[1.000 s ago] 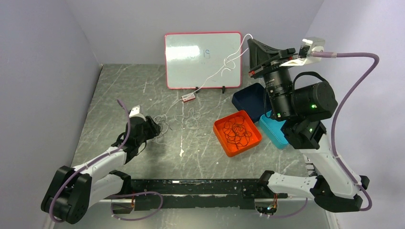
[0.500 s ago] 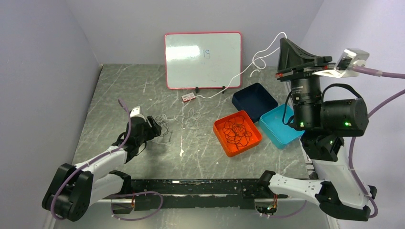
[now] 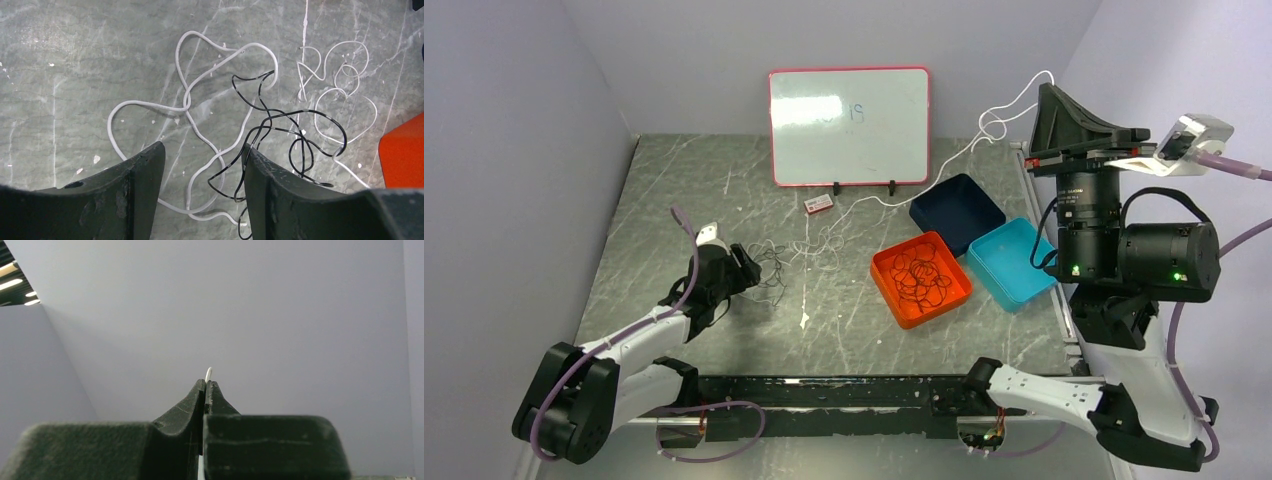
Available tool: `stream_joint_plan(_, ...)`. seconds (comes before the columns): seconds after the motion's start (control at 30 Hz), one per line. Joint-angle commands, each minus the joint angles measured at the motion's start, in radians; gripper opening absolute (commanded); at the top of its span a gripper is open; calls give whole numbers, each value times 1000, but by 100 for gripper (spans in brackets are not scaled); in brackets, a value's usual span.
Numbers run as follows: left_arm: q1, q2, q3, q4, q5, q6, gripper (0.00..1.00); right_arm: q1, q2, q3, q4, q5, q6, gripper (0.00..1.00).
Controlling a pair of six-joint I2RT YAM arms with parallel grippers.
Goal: Untangle the cables
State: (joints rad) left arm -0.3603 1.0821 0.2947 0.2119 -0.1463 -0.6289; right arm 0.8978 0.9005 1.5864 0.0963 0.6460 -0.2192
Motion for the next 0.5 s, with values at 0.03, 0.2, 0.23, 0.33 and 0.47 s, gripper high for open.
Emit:
stream_joint_plan(0.03,13,-11,28,1,-19,1,63,1,1,26,-49,-15,5,0)
stream_joint_plan(0.2,17,-59,52,-22,-12,24,64,1,14,49,-90,-77,23,0)
stream_joint_plan(0.23,17,-79,55,-26,-6,32,65,1,17,56,-98,-97,30,0)
stream_joint_plan(0.33,17,-163,70,-36,11,69,68,0,48,83,-136,-158,55,0)
stream_joint_plan(0.47,17,-283,108,-70,37,129,76,0,110,135,-203,-249,87,0)
